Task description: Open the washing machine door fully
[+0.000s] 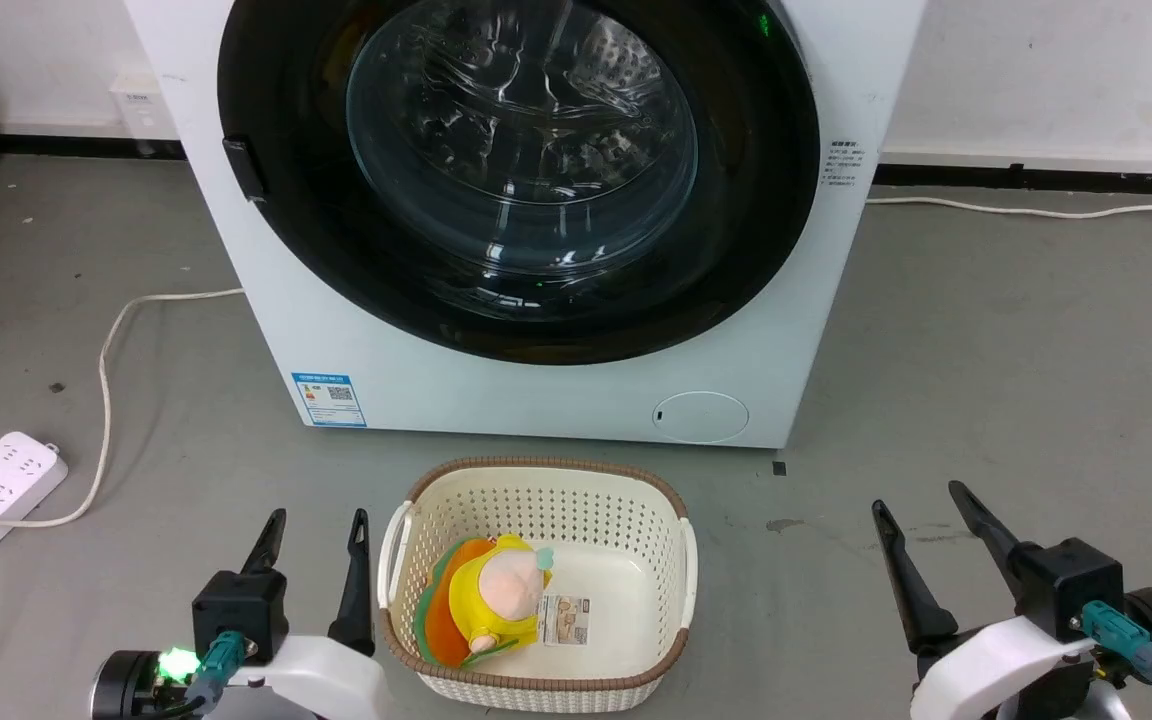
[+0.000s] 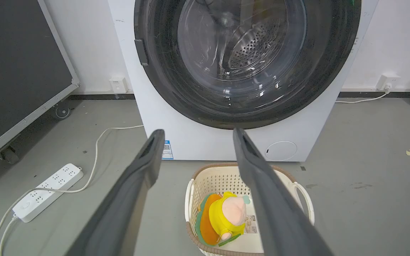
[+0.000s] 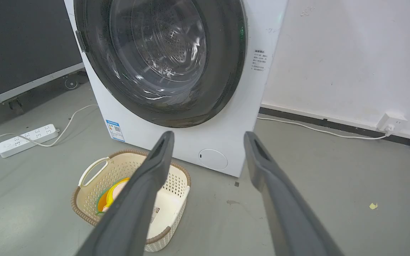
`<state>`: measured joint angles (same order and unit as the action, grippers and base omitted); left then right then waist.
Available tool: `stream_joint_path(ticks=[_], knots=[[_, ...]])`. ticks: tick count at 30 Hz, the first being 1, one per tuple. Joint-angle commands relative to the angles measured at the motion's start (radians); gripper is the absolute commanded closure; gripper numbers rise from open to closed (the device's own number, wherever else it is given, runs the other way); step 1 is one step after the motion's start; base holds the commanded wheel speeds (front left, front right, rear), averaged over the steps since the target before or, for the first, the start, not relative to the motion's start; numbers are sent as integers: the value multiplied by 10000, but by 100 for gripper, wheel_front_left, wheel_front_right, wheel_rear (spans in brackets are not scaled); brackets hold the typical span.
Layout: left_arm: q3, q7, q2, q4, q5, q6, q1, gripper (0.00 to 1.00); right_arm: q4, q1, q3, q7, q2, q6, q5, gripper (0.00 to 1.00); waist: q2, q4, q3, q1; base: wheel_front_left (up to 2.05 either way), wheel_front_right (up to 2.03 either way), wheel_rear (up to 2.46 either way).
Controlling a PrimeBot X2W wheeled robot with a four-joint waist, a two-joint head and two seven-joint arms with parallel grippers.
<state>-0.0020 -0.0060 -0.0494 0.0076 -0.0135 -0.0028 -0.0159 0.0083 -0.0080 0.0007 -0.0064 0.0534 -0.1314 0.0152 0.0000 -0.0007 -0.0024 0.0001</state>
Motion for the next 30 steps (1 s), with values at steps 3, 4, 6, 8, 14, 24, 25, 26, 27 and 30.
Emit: stream_joint_path(ticks=[3, 4, 6, 8, 14, 24, 25, 26, 27, 30], knots=[[-18, -146, -1, 71, -92, -6, -7, 0, 44, 36, -12, -143, -2, 1, 85, 0, 0, -2, -7, 0, 0, 0, 0], [-20, -166, -1, 80, -106, -10, -8, 0, 33, 36, -5, -164, -3, 1, 100, 0, 0, -4, -7, 0, 0, 0, 0], [-19, -208, -1, 95, -123, -19, -12, 0, 10, 39, 7, -206, -3, 1, 147, 0, 0, -10, -5, 0, 0, 0, 0], [-12, -250, -1, 106, -139, -30, -14, 0, -39, 30, 11, -248, -4, 1, 198, 0, 0, -18, 2, 0, 0, 0, 0], [27, -376, -1, 126, -167, -75, -11, 0, -4, -15, -40, -373, -5, 1, 422, 0, 0, -43, 49, 0, 0, 0, 0], [54, -563, -2, 119, -217, -150, 63, 0, 245, -386, -62, -561, -8, 2, 1508, 0, 0, -20, 253, 0, 0, 0, 0], [54, -584, -2, 117, -224, -159, 76, 0, 275, -448, -61, -582, -8, 2, 1682, 0, 0, -8, 282, 0, 0, 0, 0], [54, -605, -2, 115, -231, -168, 90, 0, 301, -514, -59, -603, -8, 2, 1832, 0, 0, 5, 310, 0, 0, 0, 0], [53, -626, -2, 112, -238, -176, 104, 0, 321, -581, -66, -620, -8, 2, 1988, 0, 0, 19, 339, 0, 0, 0, 0], [42, -689, -3, 95, -263, -202, 153, 0, 345, -804, -130, -610, -9, 2, 2506, 0, 0, 75, 438, 0, 0, 0, 0]])
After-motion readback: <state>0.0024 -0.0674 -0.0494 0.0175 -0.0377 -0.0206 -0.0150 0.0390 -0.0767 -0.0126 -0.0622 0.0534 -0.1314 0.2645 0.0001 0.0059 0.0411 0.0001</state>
